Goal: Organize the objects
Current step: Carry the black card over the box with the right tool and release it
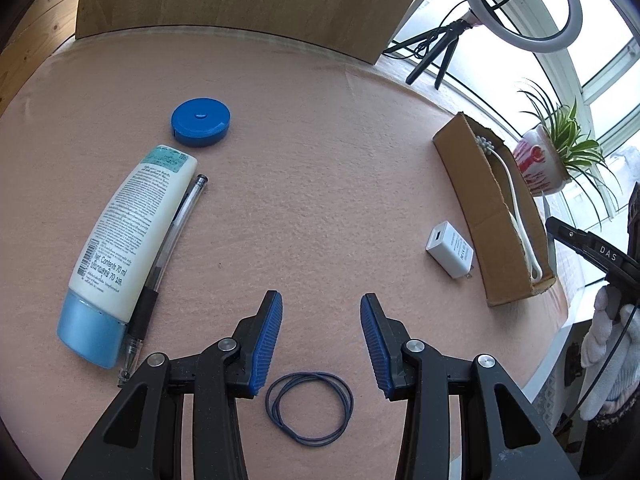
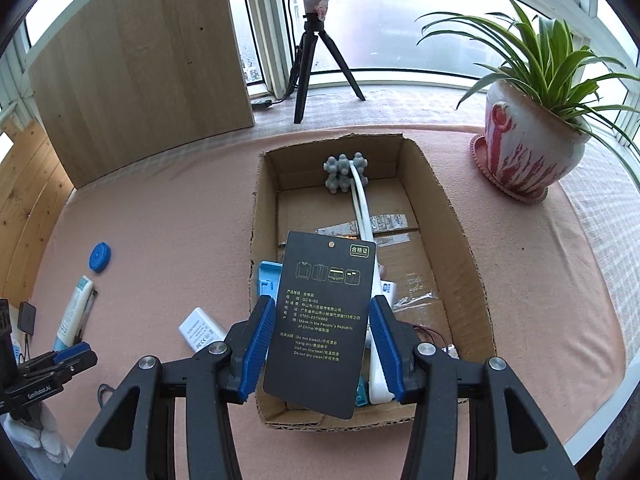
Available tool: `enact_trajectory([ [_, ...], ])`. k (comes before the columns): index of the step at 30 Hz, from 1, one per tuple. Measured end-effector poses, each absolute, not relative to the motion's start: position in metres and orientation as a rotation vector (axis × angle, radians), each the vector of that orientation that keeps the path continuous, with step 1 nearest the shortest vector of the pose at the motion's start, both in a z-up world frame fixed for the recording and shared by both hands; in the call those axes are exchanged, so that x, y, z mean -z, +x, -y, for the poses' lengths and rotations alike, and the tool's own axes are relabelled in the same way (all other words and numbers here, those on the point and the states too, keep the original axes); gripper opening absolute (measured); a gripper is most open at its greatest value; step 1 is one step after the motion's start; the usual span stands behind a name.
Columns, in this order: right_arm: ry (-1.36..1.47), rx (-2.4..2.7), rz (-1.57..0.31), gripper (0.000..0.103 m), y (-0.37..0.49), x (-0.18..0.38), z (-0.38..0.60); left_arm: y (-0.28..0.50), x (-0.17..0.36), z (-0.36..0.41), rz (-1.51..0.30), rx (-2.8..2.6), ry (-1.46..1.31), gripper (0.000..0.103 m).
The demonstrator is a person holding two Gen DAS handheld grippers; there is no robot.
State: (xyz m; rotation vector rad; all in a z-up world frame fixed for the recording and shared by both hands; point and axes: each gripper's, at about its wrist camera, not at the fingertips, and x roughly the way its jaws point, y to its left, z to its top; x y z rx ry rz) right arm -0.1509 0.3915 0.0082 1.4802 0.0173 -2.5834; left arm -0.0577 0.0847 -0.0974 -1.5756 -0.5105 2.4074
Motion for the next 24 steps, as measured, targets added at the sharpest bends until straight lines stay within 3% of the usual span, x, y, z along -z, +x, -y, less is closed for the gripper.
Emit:
enact_trajectory([
  [14,1.512,2.581,0.025,0.045,-0.157,0.005,-0.408,-0.060,0.101,-0.095,0.483,-2.400,-1.599,0.044],
  [18,1.510,2.582,0.032,0.053,-0.157,0.005,-0.407,-0.059,0.100,-0.092,0.482,-2.403,-1.596,0.044],
  [24,1.475,2.572,0.045,0.053,-0.151,-0.002,-0.398,-0.057,0.097,-0.077,0.498,-2.429,-1.591,0.044],
])
